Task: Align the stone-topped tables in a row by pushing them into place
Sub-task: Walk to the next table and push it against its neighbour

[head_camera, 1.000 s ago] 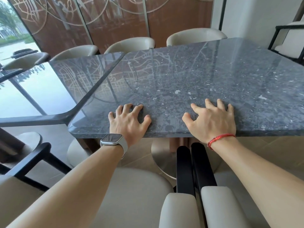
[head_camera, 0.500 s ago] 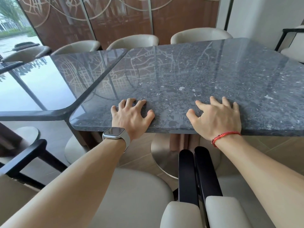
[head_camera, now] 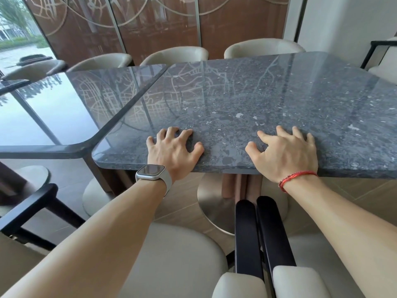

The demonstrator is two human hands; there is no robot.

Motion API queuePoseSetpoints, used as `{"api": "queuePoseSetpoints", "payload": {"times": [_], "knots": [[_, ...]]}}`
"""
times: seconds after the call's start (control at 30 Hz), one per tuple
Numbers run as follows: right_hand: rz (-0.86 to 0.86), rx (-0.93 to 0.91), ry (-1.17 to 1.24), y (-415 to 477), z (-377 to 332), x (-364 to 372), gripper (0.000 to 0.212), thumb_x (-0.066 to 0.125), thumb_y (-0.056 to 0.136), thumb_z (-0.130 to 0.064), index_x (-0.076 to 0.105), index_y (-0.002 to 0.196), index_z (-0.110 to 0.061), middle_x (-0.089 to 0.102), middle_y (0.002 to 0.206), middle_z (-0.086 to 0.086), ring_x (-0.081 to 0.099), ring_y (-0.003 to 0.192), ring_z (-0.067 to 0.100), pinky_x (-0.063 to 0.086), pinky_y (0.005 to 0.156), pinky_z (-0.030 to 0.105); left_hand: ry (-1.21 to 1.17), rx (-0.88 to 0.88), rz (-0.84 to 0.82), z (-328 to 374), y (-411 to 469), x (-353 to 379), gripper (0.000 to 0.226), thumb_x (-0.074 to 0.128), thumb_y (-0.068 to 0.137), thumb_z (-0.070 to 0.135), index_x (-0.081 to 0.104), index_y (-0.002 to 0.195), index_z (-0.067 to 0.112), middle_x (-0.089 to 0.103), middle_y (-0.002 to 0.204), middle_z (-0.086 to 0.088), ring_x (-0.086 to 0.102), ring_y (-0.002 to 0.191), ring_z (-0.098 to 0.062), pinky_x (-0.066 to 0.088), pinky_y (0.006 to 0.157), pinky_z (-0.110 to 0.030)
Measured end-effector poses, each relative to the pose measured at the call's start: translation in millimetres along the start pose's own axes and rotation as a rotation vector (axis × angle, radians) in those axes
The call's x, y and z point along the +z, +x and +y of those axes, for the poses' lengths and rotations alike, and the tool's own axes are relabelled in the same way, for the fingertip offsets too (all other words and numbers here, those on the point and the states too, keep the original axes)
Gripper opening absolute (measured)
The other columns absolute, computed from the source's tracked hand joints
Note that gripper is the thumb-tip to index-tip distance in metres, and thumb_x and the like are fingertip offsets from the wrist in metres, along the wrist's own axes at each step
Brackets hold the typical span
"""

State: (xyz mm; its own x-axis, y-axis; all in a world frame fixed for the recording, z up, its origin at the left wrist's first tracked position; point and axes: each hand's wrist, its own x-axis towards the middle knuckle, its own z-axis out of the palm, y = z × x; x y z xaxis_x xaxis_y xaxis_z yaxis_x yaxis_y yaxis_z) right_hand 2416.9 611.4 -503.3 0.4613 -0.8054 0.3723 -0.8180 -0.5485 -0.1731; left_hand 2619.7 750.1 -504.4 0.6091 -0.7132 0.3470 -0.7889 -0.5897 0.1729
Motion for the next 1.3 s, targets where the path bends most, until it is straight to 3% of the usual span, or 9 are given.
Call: {"api": "queuePoseSetpoints", "payload": {"times": [0.2,0.53,1.3], "knots": [[0.036,0.001,0.011,9,-2,4,0.065,0.029,0.081,-0.067,0.07,0.123,-0.038,0.064,0.133,0.011,0.047,0.13,0.042,0.028,0.11,0.058,-0.018,-0.003,0.015,1,9,1,0.075,0.019,0.08,0.071,0.06,0.135,0.041,0.055,0.145,0.003,0.044,0.139,-0.028,0.028,0.116,-0.058],[0.021,0.009,0.019,14,-1,8,0.066,0.03,0.082,-0.068,0.066,0.129,-0.039,0.059,0.142,0.011,0.042,0.137,0.041,0.023,0.115,0.06,-0.022,0.009,0.012,-1,14,5,0.072,0.021,0.083,0.072,0.059,0.136,0.041,0.055,0.145,0.003,0.045,0.138,-0.029,0.03,0.115,-0.058],[0.028,0.021,0.057,26,-1,12,0.066,0.03,0.082,-0.067,0.066,0.129,-0.039,0.06,0.141,0.009,0.044,0.136,0.038,0.025,0.115,0.056,-0.03,0.027,0.007,1,29,12,0.072,0.022,0.084,0.072,0.058,0.136,0.038,0.054,0.145,0.002,0.045,0.139,-0.029,0.028,0.116,-0.058]]}}
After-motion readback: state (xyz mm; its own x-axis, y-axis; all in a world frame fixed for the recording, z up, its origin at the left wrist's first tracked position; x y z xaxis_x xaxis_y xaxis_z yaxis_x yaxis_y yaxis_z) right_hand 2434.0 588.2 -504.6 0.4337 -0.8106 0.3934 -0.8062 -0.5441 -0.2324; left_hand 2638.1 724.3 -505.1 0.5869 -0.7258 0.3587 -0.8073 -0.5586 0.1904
